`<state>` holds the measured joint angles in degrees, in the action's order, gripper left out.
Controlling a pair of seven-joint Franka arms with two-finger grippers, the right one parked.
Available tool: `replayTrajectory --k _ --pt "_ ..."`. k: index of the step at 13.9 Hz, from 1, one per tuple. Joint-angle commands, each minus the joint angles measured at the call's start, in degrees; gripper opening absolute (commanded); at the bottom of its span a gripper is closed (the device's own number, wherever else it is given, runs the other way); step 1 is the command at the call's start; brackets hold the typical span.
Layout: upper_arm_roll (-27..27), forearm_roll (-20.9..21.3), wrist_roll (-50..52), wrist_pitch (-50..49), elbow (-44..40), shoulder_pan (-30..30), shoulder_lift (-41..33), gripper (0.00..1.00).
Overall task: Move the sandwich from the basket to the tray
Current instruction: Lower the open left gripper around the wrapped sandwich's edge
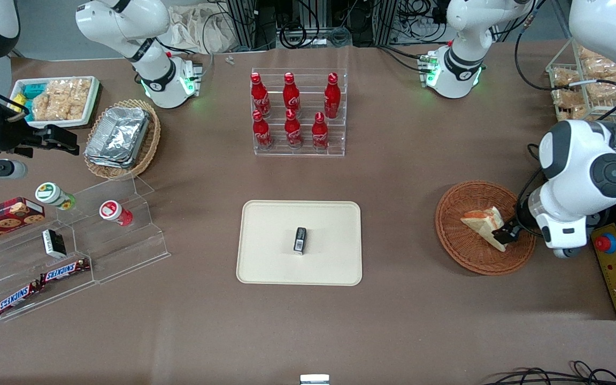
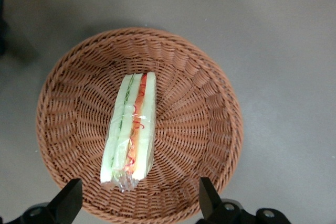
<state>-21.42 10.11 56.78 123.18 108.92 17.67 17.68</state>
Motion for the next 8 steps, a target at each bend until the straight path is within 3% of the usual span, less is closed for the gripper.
replayTrajectory --k 1,8 --pt "0.85 1.41 2.54 4.68 4.97 0.53 -0.55 1.00" --pt "1.65 1.58 2.63 9.97 11.13 0.53 0.24 1.00"
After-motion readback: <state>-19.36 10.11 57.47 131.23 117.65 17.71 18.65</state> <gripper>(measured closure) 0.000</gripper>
